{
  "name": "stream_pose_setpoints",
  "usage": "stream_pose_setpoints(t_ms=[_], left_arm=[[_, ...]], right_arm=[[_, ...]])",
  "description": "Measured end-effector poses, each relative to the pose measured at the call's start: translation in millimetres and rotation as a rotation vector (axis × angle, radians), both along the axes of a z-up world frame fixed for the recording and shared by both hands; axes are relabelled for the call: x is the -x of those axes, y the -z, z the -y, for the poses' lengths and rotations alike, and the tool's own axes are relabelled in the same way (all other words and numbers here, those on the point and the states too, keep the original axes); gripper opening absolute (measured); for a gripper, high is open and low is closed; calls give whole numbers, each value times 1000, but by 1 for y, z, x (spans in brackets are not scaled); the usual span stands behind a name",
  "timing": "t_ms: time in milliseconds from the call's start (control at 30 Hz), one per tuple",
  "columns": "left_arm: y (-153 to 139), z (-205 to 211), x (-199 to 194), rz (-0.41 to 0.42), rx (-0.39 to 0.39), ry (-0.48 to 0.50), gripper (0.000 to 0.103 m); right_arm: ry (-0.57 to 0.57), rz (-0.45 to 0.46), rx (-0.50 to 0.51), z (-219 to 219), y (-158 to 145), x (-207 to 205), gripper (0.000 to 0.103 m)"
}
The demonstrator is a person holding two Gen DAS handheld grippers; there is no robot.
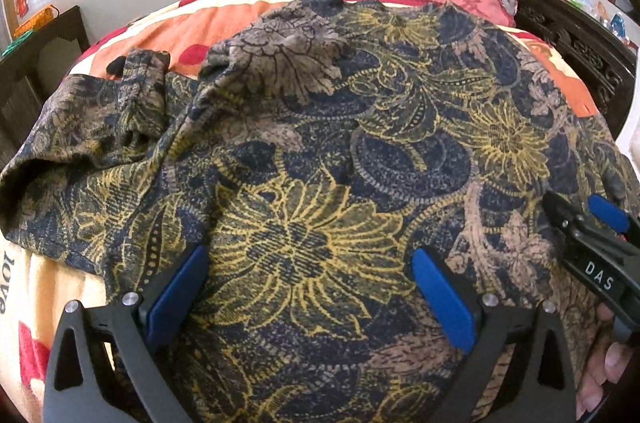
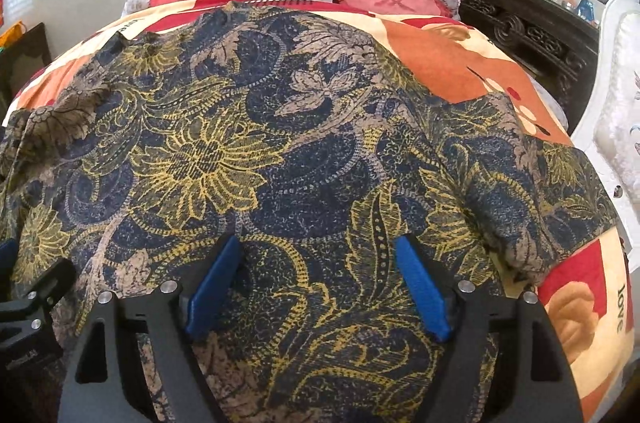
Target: Fold small clothes
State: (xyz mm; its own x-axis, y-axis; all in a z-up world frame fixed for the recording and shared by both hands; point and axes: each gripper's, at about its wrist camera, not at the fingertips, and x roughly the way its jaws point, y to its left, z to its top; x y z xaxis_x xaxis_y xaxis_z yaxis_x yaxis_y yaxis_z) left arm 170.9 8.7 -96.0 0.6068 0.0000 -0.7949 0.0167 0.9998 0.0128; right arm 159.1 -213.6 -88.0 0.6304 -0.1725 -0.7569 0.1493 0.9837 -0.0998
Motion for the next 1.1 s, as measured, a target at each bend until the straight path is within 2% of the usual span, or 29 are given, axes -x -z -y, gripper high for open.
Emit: stream_pose_setpoints(t_ms=[133,300,367,500,567,667,733,767,800,867,933,967,1000,1100], left_arm=[[2,4,-1,3,-29,1,103],[1,2,2,3,-10,4,103],[-8,2,7,-6,-8,29,102],[-57,-15,21,104,-40,114,103],[-81,-36,16,164,-78,139,103],[-100,-88,-21,182,-99,79,103],[-101,-125,-48,156,-38,15,103],[-98,-143,-63,132,21,-5,103],[-93,-158,-79,97,81,-21,103],[-79,-169,-100,11,147,-42,100],[-58,-167,-117,-98,237,-24,86],[-51,-167,-119,-129,260,-31,72],[-43,-165,-121,-158,286,-44,65],[-31,-163,-119,-175,304,-99,65]], right_arm=[[0,-1,-6,0,0,0,90],[1,-2,-6,1,1,-1,90],[3,-2,2,0,1,-2,90],[5,-2,5,0,0,-3,91],[5,-2,6,-1,1,-3,91],[6,1,6,0,1,-3,91],[5,2,4,0,1,-2,91],[6,1,1,0,1,-2,91],[5,1,-1,1,2,-2,91],[5,0,-7,2,2,-3,91],[5,1,-9,3,2,-3,91],[5,2,-7,3,2,-3,91],[5,2,-6,2,3,-3,91],[5,2,-8,2,3,-4,91]])
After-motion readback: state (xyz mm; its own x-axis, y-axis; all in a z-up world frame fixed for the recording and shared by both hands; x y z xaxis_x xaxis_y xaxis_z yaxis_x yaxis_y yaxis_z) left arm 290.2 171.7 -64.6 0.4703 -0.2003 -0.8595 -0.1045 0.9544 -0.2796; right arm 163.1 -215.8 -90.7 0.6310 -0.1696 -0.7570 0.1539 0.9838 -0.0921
